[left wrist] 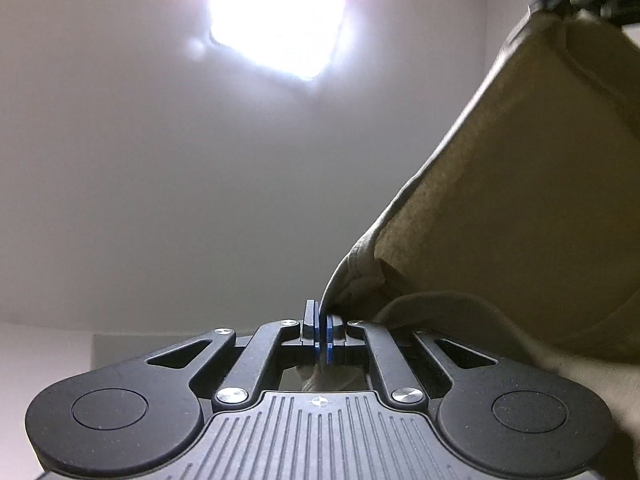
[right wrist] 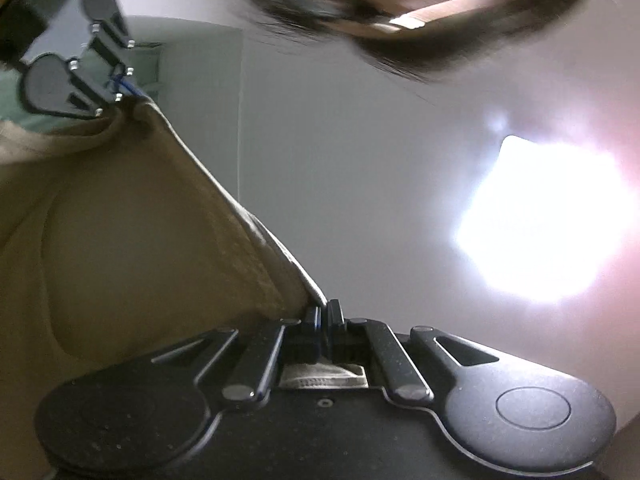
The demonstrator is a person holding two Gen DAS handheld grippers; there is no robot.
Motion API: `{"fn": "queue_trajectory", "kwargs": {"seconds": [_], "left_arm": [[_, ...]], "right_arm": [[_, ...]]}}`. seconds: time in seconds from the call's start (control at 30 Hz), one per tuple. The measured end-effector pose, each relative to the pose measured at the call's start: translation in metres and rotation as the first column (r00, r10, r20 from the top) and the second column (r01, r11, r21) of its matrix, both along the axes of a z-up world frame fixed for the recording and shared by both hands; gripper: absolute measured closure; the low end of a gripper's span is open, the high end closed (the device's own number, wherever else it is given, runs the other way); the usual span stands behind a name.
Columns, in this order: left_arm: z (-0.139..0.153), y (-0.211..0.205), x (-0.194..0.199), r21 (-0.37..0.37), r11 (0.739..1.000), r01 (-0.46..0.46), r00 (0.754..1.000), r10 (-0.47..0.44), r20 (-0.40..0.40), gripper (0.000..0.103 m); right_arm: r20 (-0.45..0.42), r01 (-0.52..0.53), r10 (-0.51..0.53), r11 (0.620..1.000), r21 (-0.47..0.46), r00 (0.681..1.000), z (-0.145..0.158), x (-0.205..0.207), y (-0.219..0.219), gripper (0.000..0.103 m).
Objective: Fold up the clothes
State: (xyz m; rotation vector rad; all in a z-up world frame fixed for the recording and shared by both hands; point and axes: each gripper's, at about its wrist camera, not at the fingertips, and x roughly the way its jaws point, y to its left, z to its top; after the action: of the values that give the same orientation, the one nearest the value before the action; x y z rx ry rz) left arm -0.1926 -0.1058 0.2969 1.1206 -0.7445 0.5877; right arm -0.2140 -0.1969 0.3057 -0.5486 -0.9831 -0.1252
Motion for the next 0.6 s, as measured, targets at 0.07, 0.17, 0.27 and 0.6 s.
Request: {"fn": "queue_trajectory", "kwargs": {"seconds": [0.07,0.17,0.27,0.6], "left_arm": [[-0.001,0.002,-0.001,0.010,1.000,0.007,1.000,-0.007,-0.008,0.099],[-0.002,0.011,0.003,0.005,1.000,0.021,0.999,-0.020,-0.040,0.099],[-0.002,0.027,0.023,-0.035,0.998,0.050,0.983,-0.055,-0.173,0.099],[-0.092,0.107,0.237,-0.128,0.988,-0.083,0.602,-0.052,-0.797,0.099]], "right_arm": [[0.012,-0.013,0.013,1.000,0.006,1.000,0.005,-0.006,-0.005,0.100],[0.030,-0.022,0.022,1.000,0.008,0.999,0.011,-0.009,-0.012,0.100],[-0.009,-0.015,0.014,1.000,-0.021,1.000,0.015,0.008,-0.013,0.100],[-0.474,-0.041,-0.057,0.980,-0.194,0.878,-0.044,0.213,0.014,0.100]]}}
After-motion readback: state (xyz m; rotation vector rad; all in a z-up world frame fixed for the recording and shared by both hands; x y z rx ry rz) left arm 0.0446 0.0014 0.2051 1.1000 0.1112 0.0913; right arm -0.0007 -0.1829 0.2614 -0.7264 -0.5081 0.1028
